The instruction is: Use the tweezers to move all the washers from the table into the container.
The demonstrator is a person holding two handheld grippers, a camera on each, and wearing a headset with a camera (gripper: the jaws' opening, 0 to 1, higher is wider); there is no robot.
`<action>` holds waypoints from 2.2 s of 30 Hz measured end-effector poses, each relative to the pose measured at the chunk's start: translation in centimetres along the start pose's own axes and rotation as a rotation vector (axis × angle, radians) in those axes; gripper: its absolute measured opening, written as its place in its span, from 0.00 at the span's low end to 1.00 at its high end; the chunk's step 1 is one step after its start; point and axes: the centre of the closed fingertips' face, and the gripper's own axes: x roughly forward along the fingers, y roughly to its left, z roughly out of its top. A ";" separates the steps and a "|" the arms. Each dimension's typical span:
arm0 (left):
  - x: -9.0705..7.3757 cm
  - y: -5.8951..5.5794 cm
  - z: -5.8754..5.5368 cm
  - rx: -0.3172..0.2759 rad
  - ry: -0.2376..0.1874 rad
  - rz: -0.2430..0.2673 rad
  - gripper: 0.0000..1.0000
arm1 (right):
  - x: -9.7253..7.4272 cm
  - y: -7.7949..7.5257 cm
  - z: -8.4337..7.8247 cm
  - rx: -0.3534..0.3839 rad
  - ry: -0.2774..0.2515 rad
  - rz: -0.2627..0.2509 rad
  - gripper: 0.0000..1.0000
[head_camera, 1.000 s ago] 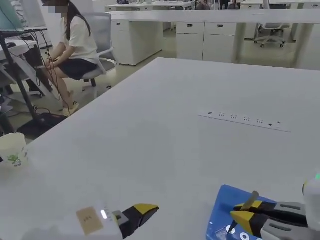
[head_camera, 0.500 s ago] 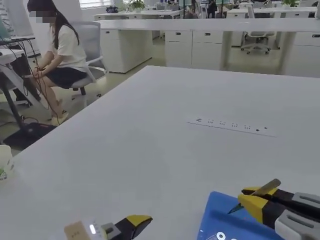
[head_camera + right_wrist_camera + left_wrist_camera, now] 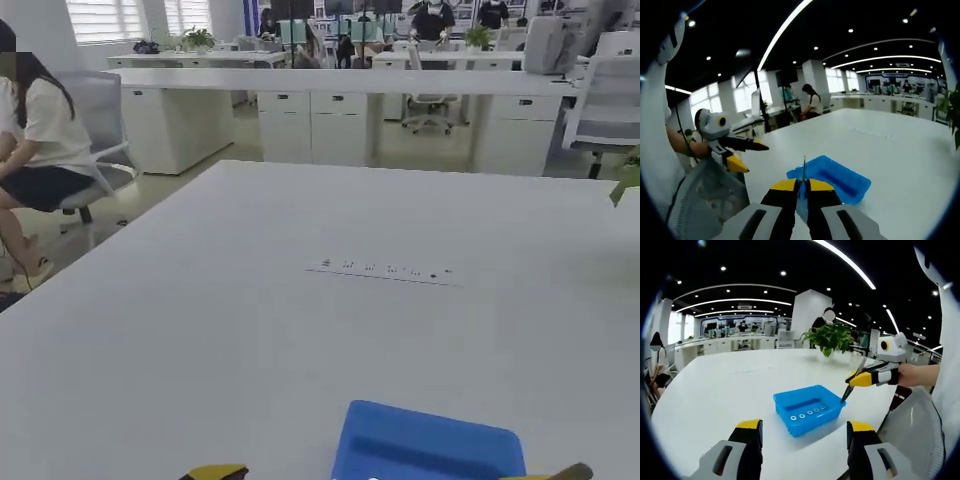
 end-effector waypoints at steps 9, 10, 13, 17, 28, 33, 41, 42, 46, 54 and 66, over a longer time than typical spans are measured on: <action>0.1 -1.5 1.2 0.004 0.016 -0.098 0.60 | -2.1 1.7 -3.2 -0.006 0.120 -0.004 0.04; 0.2 -1.7 1.4 0.007 0.020 -0.113 0.58 | -2.2 2.0 -3.5 0.001 0.133 -0.003 0.04; 0.5 -2.7 2.4 0.016 0.015 -0.177 0.53 | -2.3 2.6 -3.8 0.000 0.148 -0.001 0.04; 1.0 -4.5 3.9 0.015 -0.003 -0.291 0.44 | -2.2 3.8 -4.5 -0.040 0.189 0.010 0.04; 2.5 -8.8 4.2 0.105 0.054 -0.551 0.30 | -1.5 5.5 -5.8 -0.128 0.275 0.040 0.03; 2.5 -10.0 2.6 0.179 0.117 -0.647 0.20 | -1.1 5.5 -6.7 -0.150 0.316 0.044 0.03; 2.6 -10.9 2.0 0.202 0.146 -0.728 0.20 | 0.0 5.7 -7.4 -0.213 0.391 0.102 0.03; 2.6 -11.1 2.1 0.206 0.149 -0.737 0.23 | 0.2 5.8 -7.5 -0.232 0.407 0.114 0.03; 2.6 -12.0 2.1 0.241 0.170 -0.777 0.23 | 0.9 6.2 -7.6 -0.284 0.449 0.155 0.03; 2.9 -12.6 1.3 0.310 0.211 -0.808 0.06 | 1.7 6.1 -7.5 -0.333 0.480 0.197 0.03; 3.3 -11.6 -0.8 0.404 0.276 -0.760 0.00 | 2.2 5.7 -8.7 -0.427 0.573 0.239 0.03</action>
